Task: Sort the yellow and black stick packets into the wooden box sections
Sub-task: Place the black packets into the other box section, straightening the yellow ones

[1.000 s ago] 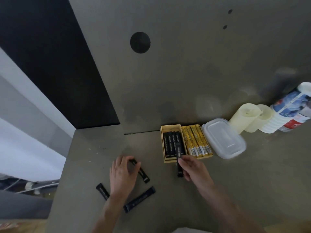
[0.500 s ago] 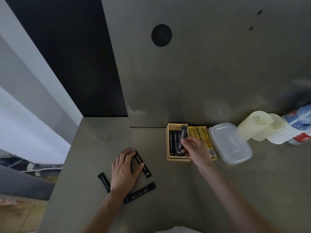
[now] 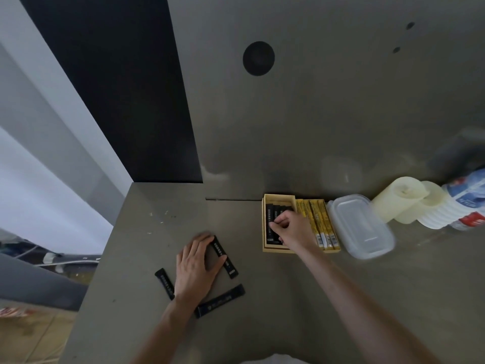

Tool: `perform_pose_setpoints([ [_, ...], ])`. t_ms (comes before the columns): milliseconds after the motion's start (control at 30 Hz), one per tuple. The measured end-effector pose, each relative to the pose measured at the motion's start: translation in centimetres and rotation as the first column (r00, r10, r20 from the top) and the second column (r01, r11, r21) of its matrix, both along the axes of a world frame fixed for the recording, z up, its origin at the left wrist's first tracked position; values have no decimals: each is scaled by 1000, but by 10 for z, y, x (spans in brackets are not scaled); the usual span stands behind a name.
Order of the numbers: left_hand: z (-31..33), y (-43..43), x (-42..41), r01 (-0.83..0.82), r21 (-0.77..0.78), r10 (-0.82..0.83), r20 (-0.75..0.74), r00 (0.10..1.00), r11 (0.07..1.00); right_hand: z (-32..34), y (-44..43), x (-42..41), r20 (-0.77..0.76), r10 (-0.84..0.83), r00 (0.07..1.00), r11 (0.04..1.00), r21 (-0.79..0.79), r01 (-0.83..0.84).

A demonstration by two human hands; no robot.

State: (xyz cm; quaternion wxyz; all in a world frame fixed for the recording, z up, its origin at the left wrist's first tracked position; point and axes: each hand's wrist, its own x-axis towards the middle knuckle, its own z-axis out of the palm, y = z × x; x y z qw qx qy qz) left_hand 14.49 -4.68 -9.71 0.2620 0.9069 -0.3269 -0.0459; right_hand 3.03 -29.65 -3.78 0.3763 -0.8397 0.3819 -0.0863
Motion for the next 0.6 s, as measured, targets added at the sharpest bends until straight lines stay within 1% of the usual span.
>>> perform_pose_setpoints([
  [100, 1, -1, 1, -10, -20, 9, -36, 999, 1000, -2, 3, -1, 22, -6, 1000, 998, -64, 7],
  [167, 1, -1, 3, -29, -29, 27, -74, 997, 999, 0, 11, -6, 90, 5, 996, 992, -127, 6],
  [233, 2, -1, 5, -52, -47, 46, -117, 992, 998, 0, 26, -15, 187, 98, 978, 966, -255, -48],
  [300, 3, -2, 5, -76, -65, 65, -161, 985, 995, -1, 45, -27, 232, 233, 944, 935, -320, -153],
  [367, 4, -3, 6, -115, -97, 94, -201, 975, 989, -7, 65, -36, 178, 334, 925, 918, -282, -278],
  [433, 5, -4, 10, -164, -148, 122, -256, 959, 975, -16, 82, -42, 95, 391, 915, 913, -165, -373],
  [500, 8, -5, 14, -186, -184, 125, -302, 945, 965, -27, 92, -46, 53, 411, 910, 911, -41, -409],
  [600, 7, -5, 16, -179, -209, 109, -307, 945, 961, -37, 95, -47, 62, 377, 924, 925, 21, -379],
])
